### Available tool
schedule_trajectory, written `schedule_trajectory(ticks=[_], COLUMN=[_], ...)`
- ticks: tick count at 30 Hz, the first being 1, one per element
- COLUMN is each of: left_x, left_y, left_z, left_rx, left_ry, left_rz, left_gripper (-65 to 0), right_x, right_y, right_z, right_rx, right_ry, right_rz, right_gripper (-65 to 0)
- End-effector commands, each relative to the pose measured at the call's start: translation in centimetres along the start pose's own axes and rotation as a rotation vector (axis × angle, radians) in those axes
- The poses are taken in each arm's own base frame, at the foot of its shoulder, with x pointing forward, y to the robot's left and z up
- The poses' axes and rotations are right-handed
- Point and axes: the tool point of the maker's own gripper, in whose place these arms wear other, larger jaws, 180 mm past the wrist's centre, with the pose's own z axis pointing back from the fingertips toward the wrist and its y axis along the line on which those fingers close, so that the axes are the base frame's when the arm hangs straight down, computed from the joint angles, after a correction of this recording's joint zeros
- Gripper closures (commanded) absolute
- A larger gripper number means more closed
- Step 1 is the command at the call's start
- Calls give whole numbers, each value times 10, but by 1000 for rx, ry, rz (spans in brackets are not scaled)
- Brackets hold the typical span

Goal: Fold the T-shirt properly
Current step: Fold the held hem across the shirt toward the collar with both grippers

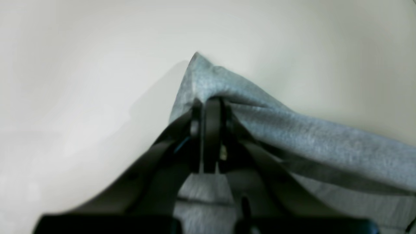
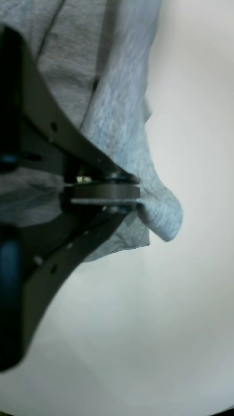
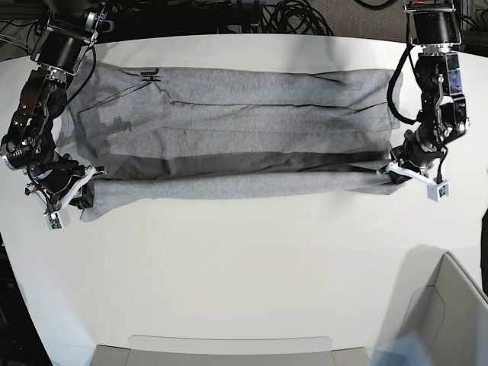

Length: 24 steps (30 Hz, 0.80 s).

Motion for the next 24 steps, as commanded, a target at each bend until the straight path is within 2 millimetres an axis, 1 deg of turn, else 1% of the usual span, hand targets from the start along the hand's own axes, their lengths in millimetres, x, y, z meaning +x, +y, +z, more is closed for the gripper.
schedule_trajectory(ticks=[1,4,6,9,11,12,14,15,17,19,21,24], left_x=[19,14,12,5,-5,-9,-17,-21,-27,-30,-38,-43], left_y=[2,2,-4,-7,-4,-2,1,3,5,7,11,7], left_z=[11,19,24,31,33,33,34,34,35,35,36,43], left_rx=[-1,-1,-12,-19,-13,-9,0,3,8,11,19,13], left_ry=[-37,-15,-18,-14,4,14,32,40,54,59,79,80], left_rz=[-10,-15,-35,-57,-59,-58,-58,-58,-56,-57,-56,-74], left_gripper=[0,0,0,0,0,0,0,0,0,0,0,0], right_x=[18,13,8,0,0,-5,-4,-7,-13,-18,-26,-36], right_y=[-5,-2,2,7,2,2,0,-1,1,3,5,6], right_z=[8,13,16,19,27,30,36,38,41,43,44,45], right_rx=[-16,-20,-18,-18,-42,-49,-65,-69,-71,-71,-67,-64], right_ry=[-53,-40,-35,-14,-8,2,-1,9,31,45,62,86], right_rz=[22,41,49,52,46,39,41,41,49,55,55,52], right_gripper=[0,0,0,0,0,0,0,0,0,0,0,0])
